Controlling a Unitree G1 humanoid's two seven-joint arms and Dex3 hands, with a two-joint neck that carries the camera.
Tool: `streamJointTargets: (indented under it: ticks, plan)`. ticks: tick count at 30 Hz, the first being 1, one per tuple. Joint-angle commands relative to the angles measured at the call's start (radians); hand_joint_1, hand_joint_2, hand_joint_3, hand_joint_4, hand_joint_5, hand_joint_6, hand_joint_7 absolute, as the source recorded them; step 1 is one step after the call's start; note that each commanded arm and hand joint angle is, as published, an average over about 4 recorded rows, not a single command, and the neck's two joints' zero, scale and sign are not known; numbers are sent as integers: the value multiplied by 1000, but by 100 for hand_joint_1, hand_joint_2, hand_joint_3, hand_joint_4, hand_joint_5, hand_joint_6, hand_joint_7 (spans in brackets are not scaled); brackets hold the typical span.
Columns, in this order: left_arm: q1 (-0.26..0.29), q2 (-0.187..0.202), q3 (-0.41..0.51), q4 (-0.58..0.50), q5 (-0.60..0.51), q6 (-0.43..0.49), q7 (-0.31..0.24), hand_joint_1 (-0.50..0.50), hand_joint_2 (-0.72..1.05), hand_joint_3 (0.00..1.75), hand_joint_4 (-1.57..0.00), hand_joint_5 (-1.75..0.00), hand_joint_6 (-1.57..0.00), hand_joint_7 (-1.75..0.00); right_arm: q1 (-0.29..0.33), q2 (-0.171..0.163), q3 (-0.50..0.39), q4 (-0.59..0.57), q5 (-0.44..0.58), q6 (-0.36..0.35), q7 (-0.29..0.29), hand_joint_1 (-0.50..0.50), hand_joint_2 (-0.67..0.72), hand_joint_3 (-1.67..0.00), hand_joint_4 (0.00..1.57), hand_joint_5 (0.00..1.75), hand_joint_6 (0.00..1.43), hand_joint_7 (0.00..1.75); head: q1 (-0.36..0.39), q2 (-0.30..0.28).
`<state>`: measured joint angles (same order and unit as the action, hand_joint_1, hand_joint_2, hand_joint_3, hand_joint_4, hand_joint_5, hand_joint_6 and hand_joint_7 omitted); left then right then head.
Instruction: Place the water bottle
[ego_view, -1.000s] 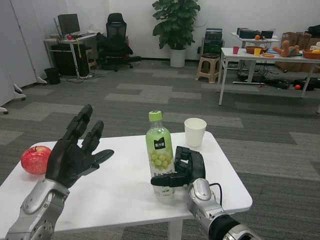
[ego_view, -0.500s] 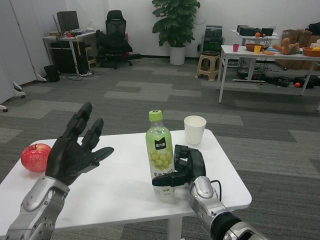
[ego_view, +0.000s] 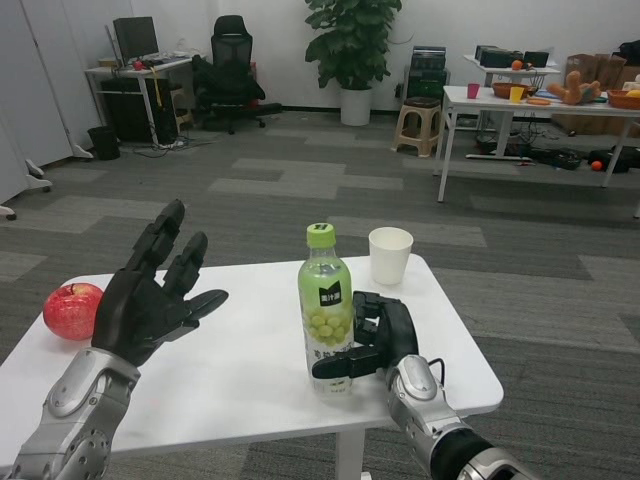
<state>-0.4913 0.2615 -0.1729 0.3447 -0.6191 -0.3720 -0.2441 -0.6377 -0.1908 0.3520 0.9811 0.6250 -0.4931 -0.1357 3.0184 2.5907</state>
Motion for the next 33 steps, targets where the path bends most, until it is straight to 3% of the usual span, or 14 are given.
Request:
streamJointTargets:
  ticks: [1, 8, 13, 15, 17, 20, 23, 28, 33]
  plan:
    - [-6, 9, 7, 4, -5, -4, -3, -50, 69, 9, 0, 0, 0, 0, 41, -6, -8, 11, -1, 12, 3, 32, 3, -8, 151, 136, 118, 145, 3, -3]
    - [-2, 9, 10, 4, -5, -4, -3, -50, 69, 9, 0, 0, 0, 0, 59, -6, -18, 9, 15, -5, 5, 33, 4, -8, 129, 124, 100, 134, 9, -7]
    - [-1, 9, 10, 4, -5, -5, -3, -50, 69, 9, 0, 0, 0, 0, 67, -6, -19, 7, 27, -19, 5, 29, 3, -8, 111, 102, 83, 122, 10, -6]
    - [-1, 9, 11, 4, -5, -5, -4, -50, 69, 9, 0, 0, 0, 0, 70, -6, -20, 7, 31, -26, 6, 22, 3, -8, 98, 92, 75, 115, 11, -6]
    - [-1, 9, 11, 4, -5, -6, -4, -50, 69, 9, 0, 0, 0, 0, 74, -6, -21, 4, 33, -35, 14, 6, 3, -8, 80, 78, 64, 108, 12, -6]
    - [-1, 9, 12, 4, -5, -7, -4, -50, 69, 9, 0, 0, 0, 0, 77, -7, -29, -5, 33, -42, 35, -23, 9, -8, 39, 48, 34, 87, 14, -8]
    - [-1, 9, 12, 4, -5, -7, -4, -50, 69, 9, 0, 0, 0, 0, 78, -10, -39, -15, 33, -45, 56, -38, 15, -8, 16, 24, 13, 70, 15, -8]
    - [-1, 9, 12, 4, -5, -7, -4, -50, 69, 9, 0, 0, 0, 0, 89, -17, -68, -50, 34, -46, 83, -46, 25, -8, 0, 0, 0, 38, 15, -7]
    - [-1, 9, 12, 4, -5, -7, -3, -50, 69, 9, 0, 0, 0, 0, 118, -29, -115, -124, 43, -47, 123, -46, 39, -4, 0, 0, 0, 10, 15, -7]
